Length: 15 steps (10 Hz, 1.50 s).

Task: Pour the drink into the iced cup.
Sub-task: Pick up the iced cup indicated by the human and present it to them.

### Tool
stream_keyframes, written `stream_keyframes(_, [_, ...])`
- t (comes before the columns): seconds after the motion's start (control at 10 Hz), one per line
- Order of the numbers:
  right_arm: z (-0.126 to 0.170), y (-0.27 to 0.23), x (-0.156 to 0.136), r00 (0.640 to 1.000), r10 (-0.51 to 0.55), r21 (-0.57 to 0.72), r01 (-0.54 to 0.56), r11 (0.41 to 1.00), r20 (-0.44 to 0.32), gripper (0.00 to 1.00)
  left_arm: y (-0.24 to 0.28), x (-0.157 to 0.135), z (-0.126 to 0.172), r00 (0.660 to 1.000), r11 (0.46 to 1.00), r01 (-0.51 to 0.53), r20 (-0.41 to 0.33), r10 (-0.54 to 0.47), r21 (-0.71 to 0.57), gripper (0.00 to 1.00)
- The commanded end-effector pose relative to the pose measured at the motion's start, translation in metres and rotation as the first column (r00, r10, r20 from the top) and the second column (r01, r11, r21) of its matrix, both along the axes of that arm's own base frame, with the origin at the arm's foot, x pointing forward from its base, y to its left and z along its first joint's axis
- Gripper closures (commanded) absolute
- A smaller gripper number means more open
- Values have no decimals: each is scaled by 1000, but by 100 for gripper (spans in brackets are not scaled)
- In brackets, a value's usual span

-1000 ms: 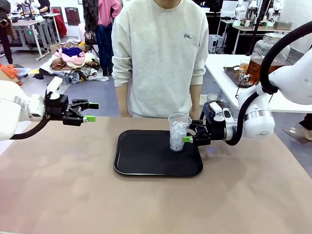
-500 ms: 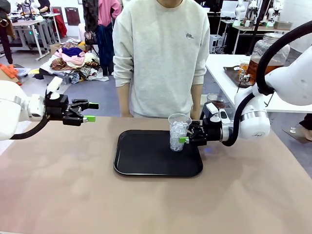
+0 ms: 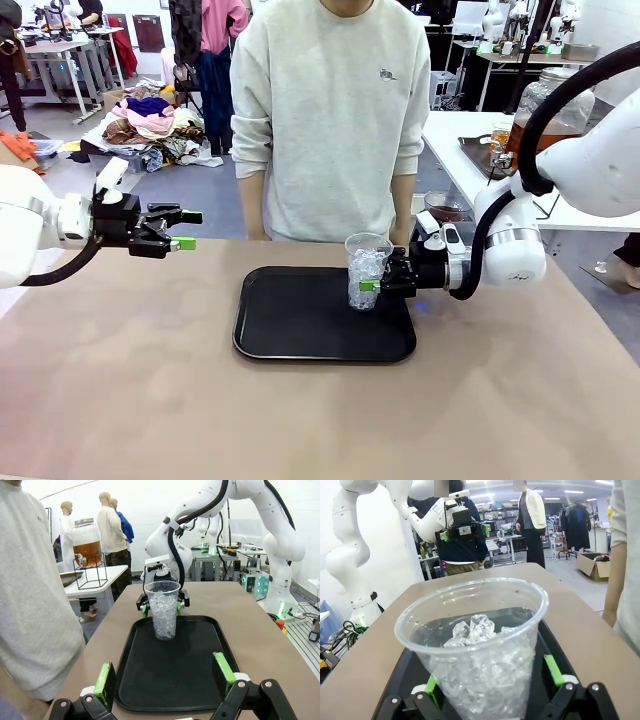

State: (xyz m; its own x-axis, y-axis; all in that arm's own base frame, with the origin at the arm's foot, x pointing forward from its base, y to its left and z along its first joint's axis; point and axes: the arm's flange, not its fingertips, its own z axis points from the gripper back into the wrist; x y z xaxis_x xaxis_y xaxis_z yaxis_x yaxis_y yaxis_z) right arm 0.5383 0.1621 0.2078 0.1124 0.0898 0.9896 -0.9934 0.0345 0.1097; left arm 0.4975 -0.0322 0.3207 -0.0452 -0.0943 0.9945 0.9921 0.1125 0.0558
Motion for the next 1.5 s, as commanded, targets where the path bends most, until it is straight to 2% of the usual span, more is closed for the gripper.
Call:
stream_keyframes(0.0, [-1,10,7,999,-32,6,32,999,22,0,-1,0,2,1000,1000,-7,3,7,-7,0])
stream_keyframes(0.1, [0,11,6,999,-39,3,39,999,-1,0,-1,0,2,1000,1000,-7,3,7,-7,0])
stream_keyframes(0.3, [0,9,6,1000,-9,20,9,1000,20,30,-1,0,2,1000,1000,-7,3,7,-7,0])
stream_keyframes(0.9, [8,7,3,999,44,28,-44,999,16,30,-1,0,2,1000,1000,-7,3,7,-7,0])
stream_keyframes(1.4, [84,2,19,993,87,32,-90,995,81,30,-1,0,2,1000,1000,-7,3,7,-7,0])
